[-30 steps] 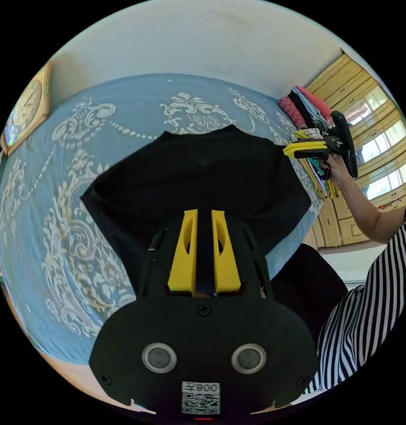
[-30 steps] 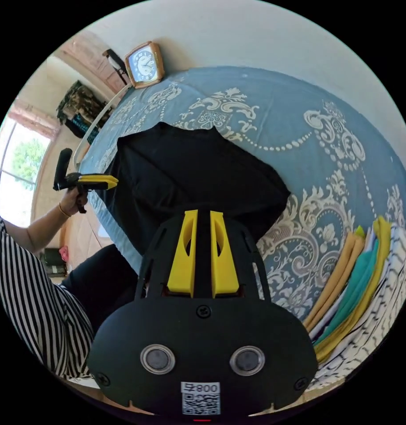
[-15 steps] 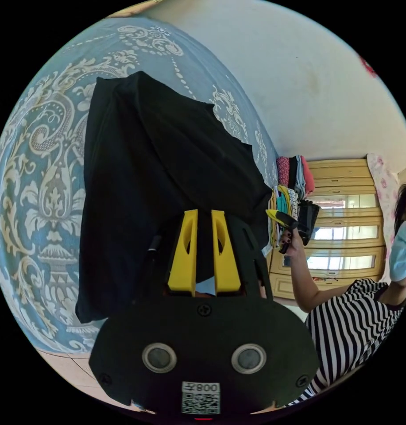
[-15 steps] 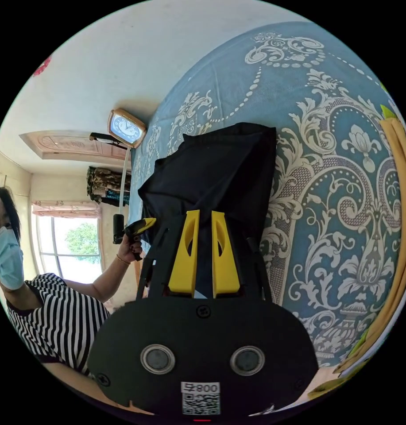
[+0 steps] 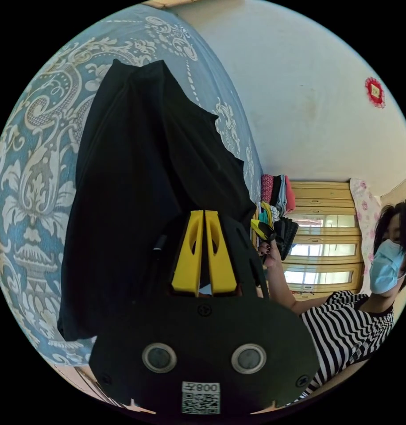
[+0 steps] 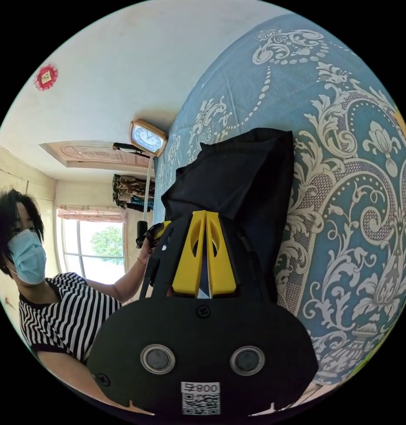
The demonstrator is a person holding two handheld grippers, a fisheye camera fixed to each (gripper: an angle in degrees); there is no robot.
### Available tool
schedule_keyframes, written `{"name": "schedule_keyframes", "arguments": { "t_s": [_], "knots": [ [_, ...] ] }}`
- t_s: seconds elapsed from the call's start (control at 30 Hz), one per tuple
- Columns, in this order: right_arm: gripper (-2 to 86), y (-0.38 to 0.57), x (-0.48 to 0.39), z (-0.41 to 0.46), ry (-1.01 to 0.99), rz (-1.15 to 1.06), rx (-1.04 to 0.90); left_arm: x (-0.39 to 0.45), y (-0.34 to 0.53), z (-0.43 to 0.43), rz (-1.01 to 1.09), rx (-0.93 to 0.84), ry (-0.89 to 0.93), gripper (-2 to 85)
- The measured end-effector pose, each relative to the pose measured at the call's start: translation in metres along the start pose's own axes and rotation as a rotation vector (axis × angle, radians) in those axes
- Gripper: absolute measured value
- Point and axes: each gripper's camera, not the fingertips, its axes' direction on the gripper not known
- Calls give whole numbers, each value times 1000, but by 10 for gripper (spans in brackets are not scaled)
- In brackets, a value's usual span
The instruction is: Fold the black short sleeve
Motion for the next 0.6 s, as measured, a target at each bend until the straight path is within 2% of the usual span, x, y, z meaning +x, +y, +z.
{"name": "schedule_keyframes", "arguments": {
  "t_s": [0.27, 0.4, 0.6],
  "knots": [
    [49, 10, 41, 2, 39, 24, -19, 5, -5, -38, 11, 37, 76, 3],
    [74, 17, 67, 3, -20, 73, 8, 7, -8, -52, 17, 46, 99, 3],
    [46, 8, 86, 20, -40, 87, 6, 9, -8, -66, 25, 45, 107, 3]
  ]
}}
